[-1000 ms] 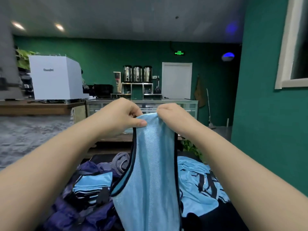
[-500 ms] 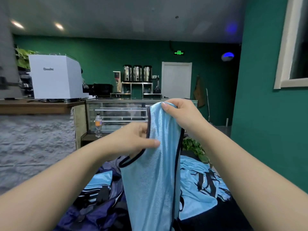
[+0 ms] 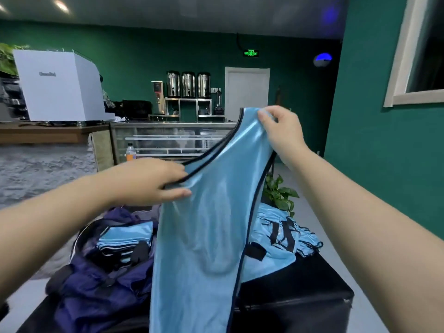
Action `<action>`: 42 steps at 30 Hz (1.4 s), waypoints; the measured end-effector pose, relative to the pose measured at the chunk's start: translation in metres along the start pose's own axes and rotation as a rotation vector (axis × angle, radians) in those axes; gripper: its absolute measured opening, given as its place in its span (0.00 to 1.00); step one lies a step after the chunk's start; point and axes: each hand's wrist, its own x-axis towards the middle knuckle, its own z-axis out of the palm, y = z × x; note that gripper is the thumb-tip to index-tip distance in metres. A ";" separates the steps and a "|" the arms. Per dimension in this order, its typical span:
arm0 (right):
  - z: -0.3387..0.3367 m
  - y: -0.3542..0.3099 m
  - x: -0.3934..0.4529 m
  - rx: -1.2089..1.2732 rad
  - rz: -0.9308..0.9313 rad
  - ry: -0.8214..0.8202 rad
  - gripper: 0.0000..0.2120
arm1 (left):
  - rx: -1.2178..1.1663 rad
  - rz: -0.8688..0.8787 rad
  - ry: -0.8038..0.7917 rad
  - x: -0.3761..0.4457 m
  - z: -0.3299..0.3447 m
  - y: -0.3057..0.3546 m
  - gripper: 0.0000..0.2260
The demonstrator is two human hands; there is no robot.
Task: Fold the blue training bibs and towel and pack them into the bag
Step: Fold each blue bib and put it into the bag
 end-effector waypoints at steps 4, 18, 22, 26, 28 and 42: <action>-0.007 -0.007 0.003 -0.034 -0.025 -0.046 0.08 | -0.111 0.106 0.080 -0.003 0.004 0.001 0.15; -0.027 -0.018 -0.004 0.013 -0.047 -0.139 0.07 | -0.277 0.034 0.215 -0.010 0.007 -0.003 0.20; -0.025 -0.018 -0.011 0.068 0.009 -0.263 0.08 | -0.286 -0.098 0.118 -0.009 0.010 0.001 0.23; -0.018 -0.024 -0.023 -0.016 -0.034 -0.467 0.08 | -0.228 -0.247 -0.264 -0.005 0.025 0.002 0.18; -0.013 -0.026 -0.030 -0.088 -0.070 -0.540 0.08 | -0.309 -0.296 -0.414 -0.007 0.032 0.004 0.13; 0.010 0.008 -0.038 -0.238 -0.101 -0.616 0.09 | -0.280 -0.397 -0.432 -0.011 0.070 0.027 0.23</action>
